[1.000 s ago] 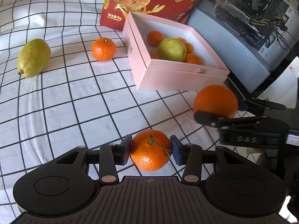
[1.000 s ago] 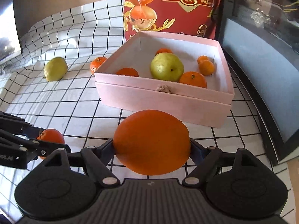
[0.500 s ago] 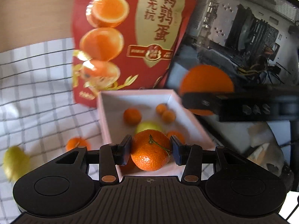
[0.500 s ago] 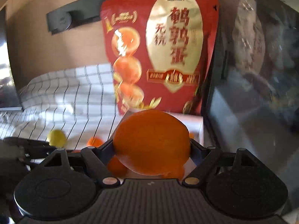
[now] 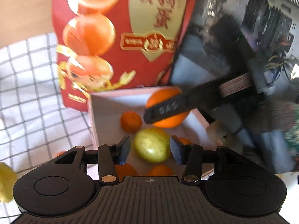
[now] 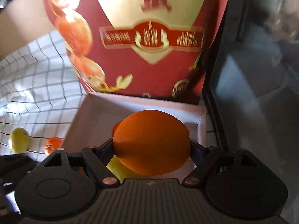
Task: Organize fruits
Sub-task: 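Open both tools to drop the orange and mandarin into the box, then grasp the pear with the left tool while the right tool grasps a mandarin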
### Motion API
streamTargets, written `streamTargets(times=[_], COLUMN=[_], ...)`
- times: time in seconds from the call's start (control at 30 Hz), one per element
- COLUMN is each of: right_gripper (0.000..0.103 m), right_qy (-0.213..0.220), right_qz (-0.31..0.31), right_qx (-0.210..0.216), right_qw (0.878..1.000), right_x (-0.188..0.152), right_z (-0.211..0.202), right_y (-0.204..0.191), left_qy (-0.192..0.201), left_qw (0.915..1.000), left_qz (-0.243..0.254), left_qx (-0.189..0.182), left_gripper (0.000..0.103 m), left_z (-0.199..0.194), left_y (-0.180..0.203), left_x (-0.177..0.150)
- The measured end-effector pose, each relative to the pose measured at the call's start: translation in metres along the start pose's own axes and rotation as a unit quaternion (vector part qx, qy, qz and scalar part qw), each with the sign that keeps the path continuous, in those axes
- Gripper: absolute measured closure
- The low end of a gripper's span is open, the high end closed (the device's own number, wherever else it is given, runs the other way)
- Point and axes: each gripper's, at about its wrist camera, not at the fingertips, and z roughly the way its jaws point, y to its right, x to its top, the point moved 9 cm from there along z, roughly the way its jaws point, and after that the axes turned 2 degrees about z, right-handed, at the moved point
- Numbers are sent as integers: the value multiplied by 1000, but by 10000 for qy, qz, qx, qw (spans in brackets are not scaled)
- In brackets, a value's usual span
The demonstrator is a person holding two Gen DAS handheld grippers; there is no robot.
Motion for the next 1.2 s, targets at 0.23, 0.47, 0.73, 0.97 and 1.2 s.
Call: streamTargets(times=[0.23, 0.47, 0.73, 0.97, 1.2], right_gripper=[21, 21, 21, 21, 50], right_qy=[-268, -431, 530, 1100, 534], right_qz=[53, 58, 2, -1512, -2505], right_qx=[-161, -376, -114, -272, 195], right_qw=[9995, 9983, 9985, 9820, 9664], right_x=[4, -1, 4, -9, -36], right_z=[37, 29, -41, -72, -57], right_y=[-3, -4, -17, -86, -161], left_qy=[298, 128, 60, 14, 33], left_qw=[9981, 9938, 9834, 9789, 9768], left_qz=[-497, -963, -1552, -1618, -1751], left_qx=[213, 536, 933, 1252, 1234], left_gripper=[52, 52, 52, 52, 52], left_z=[-39, -64, -92, -119, -137], left_y=[-31, -73, -126, -151, -166], left_x=[-10, -44, -85, -107, -131])
